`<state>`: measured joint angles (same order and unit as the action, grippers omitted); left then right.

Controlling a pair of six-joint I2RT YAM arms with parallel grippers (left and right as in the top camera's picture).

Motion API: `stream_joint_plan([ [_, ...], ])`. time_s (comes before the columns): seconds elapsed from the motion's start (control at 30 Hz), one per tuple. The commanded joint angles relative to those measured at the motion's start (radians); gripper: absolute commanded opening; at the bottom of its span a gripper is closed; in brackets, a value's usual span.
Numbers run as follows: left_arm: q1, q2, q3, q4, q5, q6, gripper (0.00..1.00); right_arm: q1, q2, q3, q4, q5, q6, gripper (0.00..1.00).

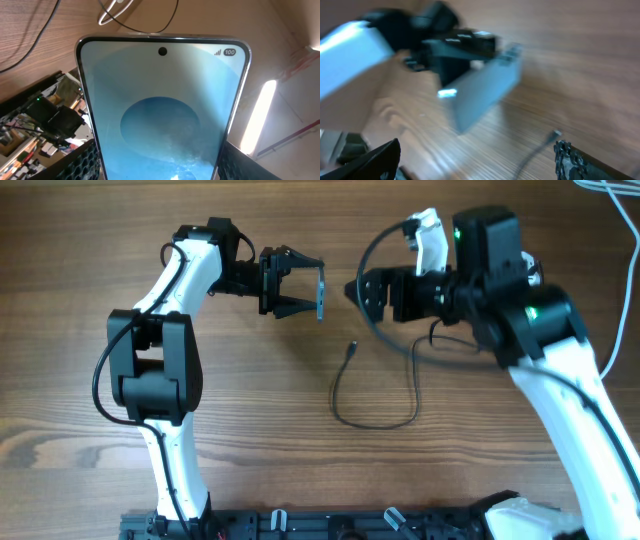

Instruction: Plug charger to phone and switch on socket

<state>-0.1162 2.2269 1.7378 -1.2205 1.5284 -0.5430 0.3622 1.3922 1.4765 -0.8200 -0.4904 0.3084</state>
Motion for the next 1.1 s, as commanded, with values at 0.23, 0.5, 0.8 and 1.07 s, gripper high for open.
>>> stream_joint_plan([
  [0.23,0.001,-0.043,-0.004,-0.002,0.048,0.016,0.68,0.334,-0.018,0.039,-0.025,0.437,0.178,0.93],
  [0.5,0.001,-0.043,-0.004,0.016,0.048,0.016,0.68,0.449,0.163,0.195,-0.177,0.713,0.316,0.93],
  [0.8,0.001,-0.043,-0.004,0.016,0.048,0.016,0.68,0.484,0.270,0.193,-0.158,0.912,0.435,0.87],
  [1.07,0.001,-0.043,-0.004,0.017,0.048,0.016,0.68,0.484,0.348,0.193,-0.128,0.909,0.424,0.70],
])
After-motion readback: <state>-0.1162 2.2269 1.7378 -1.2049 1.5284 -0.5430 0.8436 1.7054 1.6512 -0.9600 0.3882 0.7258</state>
